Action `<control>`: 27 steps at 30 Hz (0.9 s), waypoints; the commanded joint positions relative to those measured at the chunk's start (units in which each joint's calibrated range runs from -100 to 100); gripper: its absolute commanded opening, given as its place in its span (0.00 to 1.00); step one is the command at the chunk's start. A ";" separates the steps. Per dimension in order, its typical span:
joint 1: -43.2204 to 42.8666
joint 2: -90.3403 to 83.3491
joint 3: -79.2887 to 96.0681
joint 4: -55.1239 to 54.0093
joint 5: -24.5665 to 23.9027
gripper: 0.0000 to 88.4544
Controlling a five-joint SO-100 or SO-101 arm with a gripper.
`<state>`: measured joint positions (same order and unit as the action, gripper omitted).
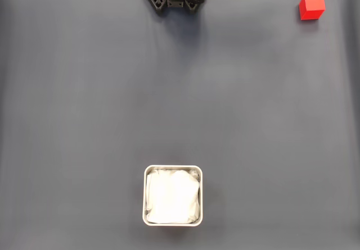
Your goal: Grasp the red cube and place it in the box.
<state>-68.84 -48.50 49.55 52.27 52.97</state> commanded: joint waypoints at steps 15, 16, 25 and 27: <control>3.29 1.71 6.20 -10.22 1.56 0.32; 3.36 2.05 6.38 -10.63 1.66 0.33; 3.50 4.13 8.57 -14.64 2.93 0.37; 3.50 4.39 9.30 -15.38 3.22 0.38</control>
<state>-65.80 -43.99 58.77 38.74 55.41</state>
